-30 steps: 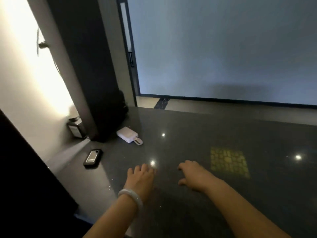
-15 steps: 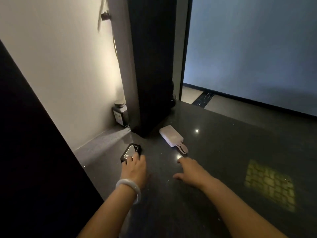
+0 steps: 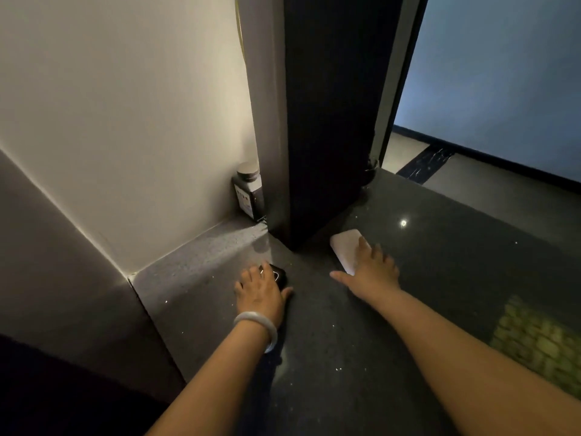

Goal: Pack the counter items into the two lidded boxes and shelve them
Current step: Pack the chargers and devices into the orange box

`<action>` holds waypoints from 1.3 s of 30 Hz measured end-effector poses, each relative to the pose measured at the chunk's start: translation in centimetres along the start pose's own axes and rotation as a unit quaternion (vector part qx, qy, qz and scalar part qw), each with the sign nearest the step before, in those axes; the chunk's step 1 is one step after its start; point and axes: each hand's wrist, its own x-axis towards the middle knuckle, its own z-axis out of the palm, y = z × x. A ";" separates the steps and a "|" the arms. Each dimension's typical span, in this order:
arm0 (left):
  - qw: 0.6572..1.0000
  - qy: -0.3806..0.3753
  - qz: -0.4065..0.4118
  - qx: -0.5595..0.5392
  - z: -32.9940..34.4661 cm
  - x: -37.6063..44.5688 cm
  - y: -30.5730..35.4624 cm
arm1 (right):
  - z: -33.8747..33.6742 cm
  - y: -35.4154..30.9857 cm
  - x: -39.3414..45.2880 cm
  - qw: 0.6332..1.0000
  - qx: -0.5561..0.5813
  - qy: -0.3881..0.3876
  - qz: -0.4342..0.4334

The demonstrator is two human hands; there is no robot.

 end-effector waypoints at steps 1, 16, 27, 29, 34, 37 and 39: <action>1.000 0.008 -0.001 0.003 0.3 0.1 0.0 | 0.1 -0.2 0.6 1.000 -0.003 -0.005 0.001; 0.995 -0.004 0.048 -0.085 -0.6 -2.9 2.0 | 1.7 3.0 -4.1 0.993 0.058 0.061 0.080; 0.957 0.030 0.258 -0.132 -2.2 -11.7 9.3 | -0.9 11.4 -18.1 0.958 0.114 0.178 0.192; 0.945 0.027 0.292 -0.144 -1.5 -13.3 10.9 | -1.2 13.0 -20.4 0.949 0.119 0.198 0.216; 0.914 -0.035 0.367 -0.167 0.4 -17.8 14.4 | -1.1 16.6 -26.4 0.922 0.124 0.229 0.288; 0.895 -0.057 0.412 -0.161 1.0 -21.2 16.1 | -1.1 18.9 -30.9 0.906 0.117 0.243 0.326; 0.883 -0.069 0.439 -0.152 0.8 -23.9 17.5 | -1.5 20.6 -34.3 0.895 0.125 0.258 0.342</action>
